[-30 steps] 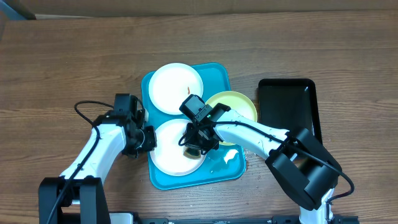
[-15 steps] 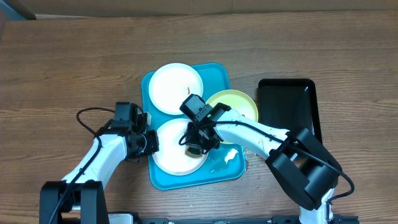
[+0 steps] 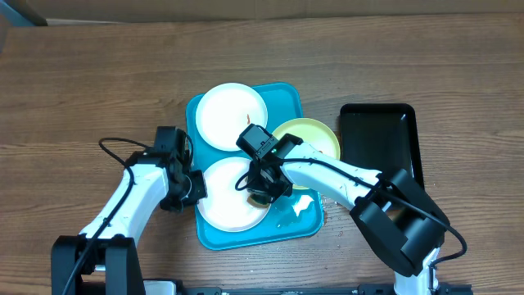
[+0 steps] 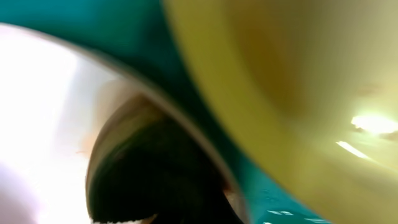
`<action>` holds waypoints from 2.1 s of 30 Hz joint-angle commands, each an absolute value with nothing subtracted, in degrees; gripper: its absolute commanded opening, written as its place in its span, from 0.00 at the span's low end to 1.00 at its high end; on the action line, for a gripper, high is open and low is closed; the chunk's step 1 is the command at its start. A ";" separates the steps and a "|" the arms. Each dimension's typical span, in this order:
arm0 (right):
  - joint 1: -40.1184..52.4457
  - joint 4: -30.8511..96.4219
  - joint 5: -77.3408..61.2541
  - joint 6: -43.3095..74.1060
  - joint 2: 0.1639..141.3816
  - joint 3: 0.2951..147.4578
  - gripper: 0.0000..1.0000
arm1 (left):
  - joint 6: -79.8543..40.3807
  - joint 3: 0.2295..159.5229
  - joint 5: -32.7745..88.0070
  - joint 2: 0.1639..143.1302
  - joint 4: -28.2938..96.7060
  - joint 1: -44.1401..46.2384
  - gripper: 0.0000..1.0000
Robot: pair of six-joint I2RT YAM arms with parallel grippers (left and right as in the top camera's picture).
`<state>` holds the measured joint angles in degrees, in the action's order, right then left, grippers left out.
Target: Clean dirty plates on tray and stack at the side
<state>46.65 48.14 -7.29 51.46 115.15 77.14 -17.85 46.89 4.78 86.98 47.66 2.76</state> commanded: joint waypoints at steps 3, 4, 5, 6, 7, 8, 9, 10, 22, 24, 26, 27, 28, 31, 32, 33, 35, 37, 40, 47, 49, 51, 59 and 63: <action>45.91 55.07 7.42 52.56 118.52 79.57 0.04 | -19.84 48.84 -5.13 87.64 48.40 1.76 0.04; 45.95 56.05 8.51 52.16 118.52 80.34 0.04 | -19.84 48.84 -5.13 87.64 48.38 1.76 0.04; 45.95 56.82 9.28 52.05 118.52 80.88 0.04 | -19.84 48.84 -5.13 87.64 48.38 1.76 0.04; 45.95 57.32 9.47 51.03 118.52 81.47 0.04 | -19.84 48.84 -5.15 87.64 48.40 1.74 0.04; 45.95 57.17 9.06 48.40 118.52 82.02 0.04 | -19.84 48.84 -5.13 87.64 48.38 1.76 0.04; 46.06 57.06 8.86 46.15 118.52 82.50 0.04 | -19.84 48.84 -5.10 87.64 48.29 1.76 0.04; 46.19 56.97 8.80 44.51 118.52 82.83 0.04 | -19.79 48.84 -5.06 87.64 48.16 1.76 0.04; 46.37 56.84 8.78 43.16 118.52 83.07 0.04 | -19.75 48.84 -4.12 87.64 47.94 1.76 0.04; 46.44 56.69 8.29 42.98 118.52 83.22 0.04 | -5.76 47.62 23.97 87.66 39.51 2.02 0.20; 46.44 56.69 8.29 42.98 118.52 83.22 0.04 | -5.78 45.91 24.12 87.74 36.77 2.02 0.25; 46.44 56.69 8.29 42.98 118.52 83.22 0.04 | -5.78 43.66 24.77 87.74 33.45 2.00 0.30; 46.44 56.69 8.29 42.98 118.52 83.22 0.04 | -5.82 42.57 25.23 87.74 32.05 2.00 0.32; 46.44 56.71 8.29 42.98 118.52 83.22 0.04 | -6.26 41.01 25.85 87.77 30.26 2.02 0.34; 46.44 56.71 8.29 42.98 118.52 83.22 0.04 | -6.46 36.95 27.40 87.85 25.61 2.02 0.36; 46.44 56.71 8.27 42.98 118.52 83.22 0.04 | -6.46 35.55 27.79 87.85 23.92 2.02 0.35; 46.44 56.71 8.05 42.98 118.52 83.22 0.04 | -6.50 34.20 27.86 87.88 22.26 2.02 0.33; 46.44 56.71 7.79 42.98 118.52 83.22 0.04 | -7.97 32.32 27.94 87.88 19.77 2.02 0.27; 46.57 56.69 7.66 42.98 118.52 83.22 0.04 | -9.45 31.09 27.35 87.88 18.50 2.00 0.04; 46.65 56.75 7.64 43.00 118.52 83.22 0.04 | -13.72 31.03 20.99 87.85 21.45 1.58 0.04; 47.53 57.39 7.92 43.20 118.54 83.22 0.04 | -16.10 37.74 12.78 87.20 34.02 -1.52 0.04; 47.51 57.89 9.02 43.59 118.54 83.22 0.04 | -16.08 40.80 9.58 87.07 36.99 -1.48 0.04; 47.51 59.48 12.03 45.87 118.54 83.22 0.04 | -15.25 43.40 6.85 87.07 39.48 -1.48 0.04; 47.37 60.80 14.52 44.42 116.90 83.40 0.04 | -13.26 45.01 3.42 87.09 42.22 -1.48 0.04; 46.30 60.77 14.26 41.82 113.19 83.40 0.04 | -12.82 45.01 2.96 87.09 42.72 -1.48 0.04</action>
